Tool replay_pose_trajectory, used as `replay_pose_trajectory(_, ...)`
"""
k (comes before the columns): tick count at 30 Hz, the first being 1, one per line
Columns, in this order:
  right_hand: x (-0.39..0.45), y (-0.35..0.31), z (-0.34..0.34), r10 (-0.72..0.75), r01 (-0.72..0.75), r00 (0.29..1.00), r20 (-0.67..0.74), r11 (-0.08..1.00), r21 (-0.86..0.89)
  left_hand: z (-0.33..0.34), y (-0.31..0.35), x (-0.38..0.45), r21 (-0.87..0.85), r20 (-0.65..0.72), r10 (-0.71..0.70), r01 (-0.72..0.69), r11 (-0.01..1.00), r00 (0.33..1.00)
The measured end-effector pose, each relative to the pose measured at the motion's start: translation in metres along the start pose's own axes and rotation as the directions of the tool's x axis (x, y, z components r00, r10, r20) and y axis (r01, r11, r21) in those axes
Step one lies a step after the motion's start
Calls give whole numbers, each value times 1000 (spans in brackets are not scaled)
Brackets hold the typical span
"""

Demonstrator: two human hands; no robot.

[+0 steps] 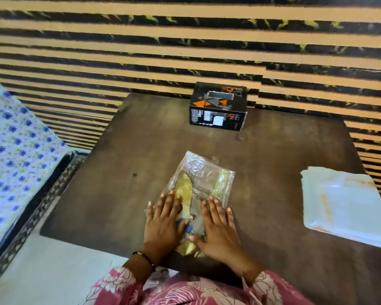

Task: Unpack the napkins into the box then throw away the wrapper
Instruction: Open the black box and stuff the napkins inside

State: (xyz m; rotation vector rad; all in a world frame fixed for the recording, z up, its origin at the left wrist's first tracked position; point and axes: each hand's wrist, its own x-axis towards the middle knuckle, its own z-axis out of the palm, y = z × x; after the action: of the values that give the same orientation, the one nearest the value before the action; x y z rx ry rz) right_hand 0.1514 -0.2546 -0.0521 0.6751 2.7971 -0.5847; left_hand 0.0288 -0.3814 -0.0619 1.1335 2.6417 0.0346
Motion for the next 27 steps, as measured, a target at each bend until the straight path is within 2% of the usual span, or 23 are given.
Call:
replay_pose_trajectory(4,38,-53,4,-50,51,998,26,998,-23,-9,-65,7,-17,-34,-48,47,999,998)
replay_pose_trajectory(8,72,-106,14,-48,43,998,-32,989,-139,-18,-126,13,-21,-48,-108,107,994,993)
replay_pose_trajectory(10,87,-125,18,-103,102,995,-3,989,-108,-20,-152,13,-32,-44,-124,122,992,991)
replay_pose_trajectory(11,91,-133,18,-110,114,991,75,992,-59,-21,-162,13,-38,-46,-132,130,991,990)
replay_pose_trajectory(13,102,-148,15,-132,138,985,113,989,-45,-23,-182,13,-51,-70,-151,147,988,986)
replay_pose_trajectory(16,119,-164,13,-157,166,977,141,985,-56,-27,-198,14,-75,-102,-189,182,981,977)
replay_pose_trajectory(23,133,-174,13,-181,194,972,150,978,-74,-32,-214,20,-70,-64,-223,218,973,973)
replay_pose_trajectory(25,134,-173,15,-200,208,971,134,977,-51,-31,-213,20,-53,-52,-227,224,973,972)
replay_pose_trajectory(27,135,-168,15,-218,215,972,85,976,43,-34,-211,20,-43,-47,-228,226,973,972)
